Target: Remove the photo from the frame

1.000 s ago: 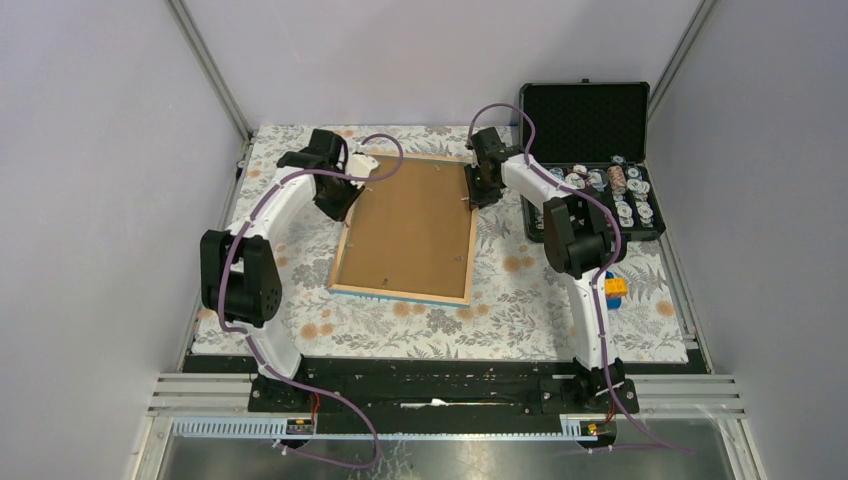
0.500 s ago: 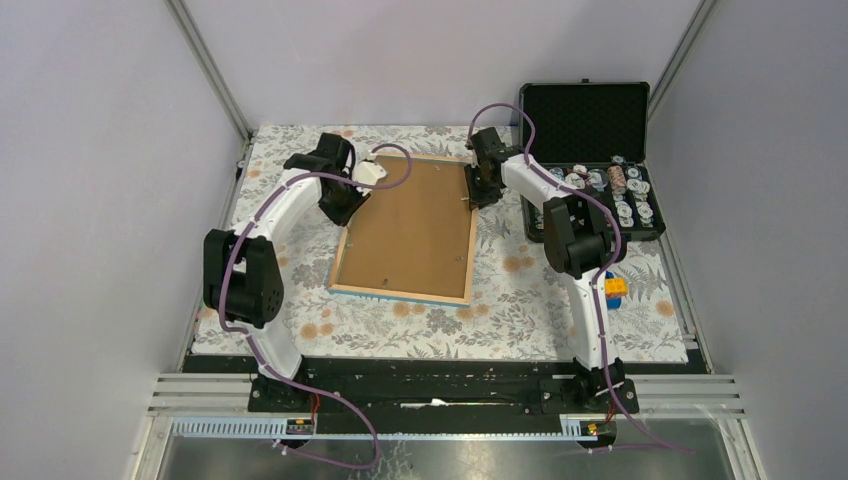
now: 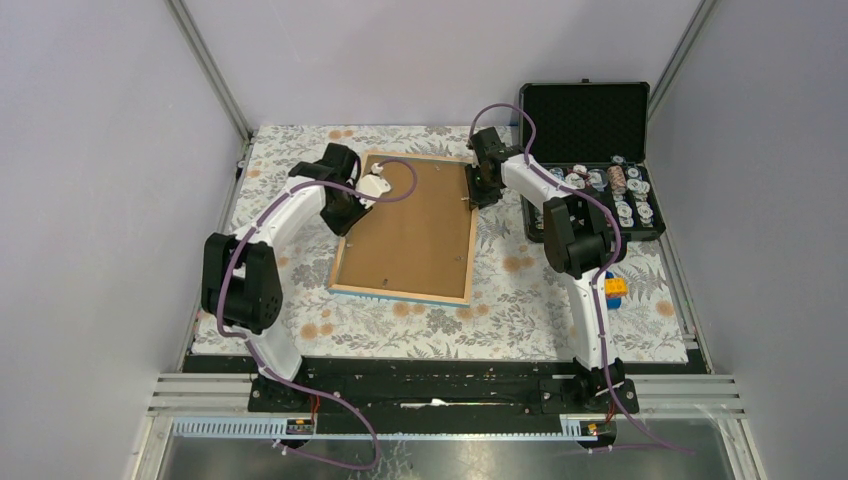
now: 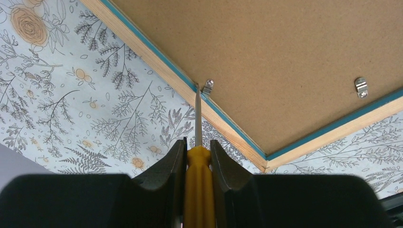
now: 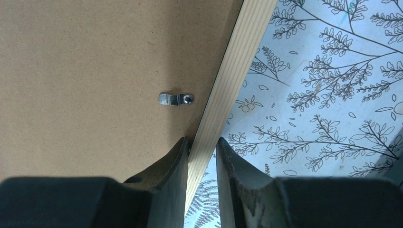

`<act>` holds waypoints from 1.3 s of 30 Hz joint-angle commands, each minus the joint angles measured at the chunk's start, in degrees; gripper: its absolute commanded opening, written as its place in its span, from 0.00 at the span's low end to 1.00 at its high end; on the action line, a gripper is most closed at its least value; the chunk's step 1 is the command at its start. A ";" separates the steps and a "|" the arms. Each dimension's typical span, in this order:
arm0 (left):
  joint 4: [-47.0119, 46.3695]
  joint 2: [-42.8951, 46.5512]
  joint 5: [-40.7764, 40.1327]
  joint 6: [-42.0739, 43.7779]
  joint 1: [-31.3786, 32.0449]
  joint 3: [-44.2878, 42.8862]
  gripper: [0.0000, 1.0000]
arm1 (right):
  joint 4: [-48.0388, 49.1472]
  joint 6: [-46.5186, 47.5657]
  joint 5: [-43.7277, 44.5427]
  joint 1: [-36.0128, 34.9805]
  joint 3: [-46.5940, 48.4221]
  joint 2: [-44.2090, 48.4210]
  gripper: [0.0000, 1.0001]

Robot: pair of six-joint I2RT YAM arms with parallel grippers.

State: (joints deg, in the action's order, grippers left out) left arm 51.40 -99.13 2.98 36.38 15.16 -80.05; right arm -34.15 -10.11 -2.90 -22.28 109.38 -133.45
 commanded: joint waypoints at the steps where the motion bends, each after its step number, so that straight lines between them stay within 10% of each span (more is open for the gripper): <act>1: 2.24 3.70 -0.89 2.15 0.94 1.09 0.00 | -3.35 -0.68 0.16 -0.30 -0.11 -2.28 0.00; 39: 1.65 4.65 -4.96 -1.75 3.03 -0.82 0.00 | -3.29 -1.53 0.92 -0.46 -0.20 -2.57 0.00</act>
State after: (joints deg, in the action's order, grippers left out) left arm 54.72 -96.09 -0.25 35.05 18.92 -79.26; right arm -34.30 -12.27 -2.46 -22.28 109.38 -133.51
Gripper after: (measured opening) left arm 0.248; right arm 0.305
